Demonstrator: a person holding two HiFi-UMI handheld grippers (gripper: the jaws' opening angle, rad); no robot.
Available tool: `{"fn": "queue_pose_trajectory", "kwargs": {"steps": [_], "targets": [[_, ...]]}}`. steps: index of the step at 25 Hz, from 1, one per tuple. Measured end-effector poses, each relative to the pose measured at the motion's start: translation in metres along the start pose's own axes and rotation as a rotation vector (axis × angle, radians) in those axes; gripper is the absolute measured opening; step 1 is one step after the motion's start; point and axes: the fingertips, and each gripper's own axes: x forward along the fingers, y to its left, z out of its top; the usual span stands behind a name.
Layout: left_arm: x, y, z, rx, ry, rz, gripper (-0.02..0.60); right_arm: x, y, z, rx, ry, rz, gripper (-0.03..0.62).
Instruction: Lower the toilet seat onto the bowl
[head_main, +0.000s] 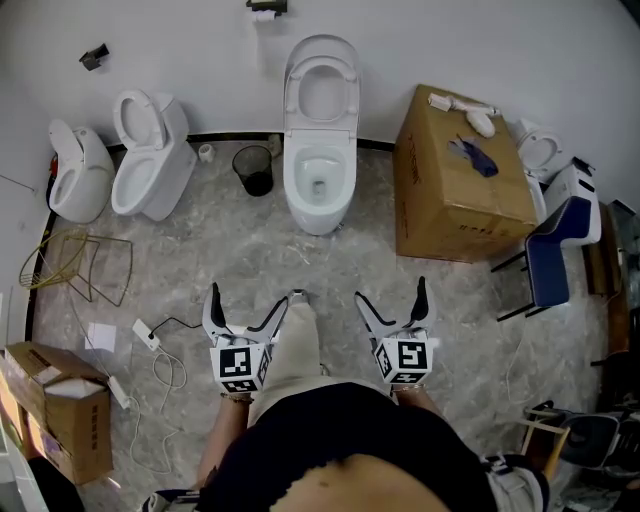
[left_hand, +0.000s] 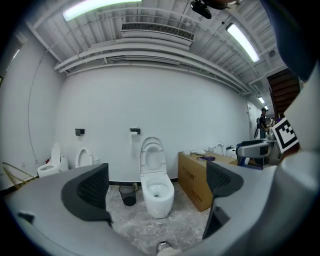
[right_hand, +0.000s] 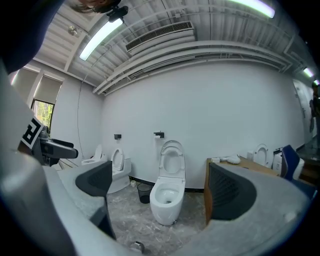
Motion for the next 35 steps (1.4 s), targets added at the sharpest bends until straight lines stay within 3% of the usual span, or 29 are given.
{"fn": "queue_pose_trajectory", "kwargs": {"steps": [10, 20, 31, 35], "targets": [[0.065, 0.006, 0.010, 0.011, -0.011, -0.031, 0.577, 0.044, -0.022, 0.017, -0.035, -0.052, -0.016, 0.583], [0.160, 0.032, 0.032, 0.068, -0.024, -0.058, 0.575, 0.133, -0.045, 0.021, -0.041, -0.048, -0.045, 0.581], [0.264, 0.068, 0.051, 0.056, 0.039, -0.094, 0.575, 0.252, -0.071, 0.040, -0.005, -0.012, -0.070, 0.581], [0.298, 0.081, 0.066, 0.070, -0.005, -0.090, 0.575, 0.290, -0.074, 0.046, -0.009, -0.011, -0.061, 0.581]]}}
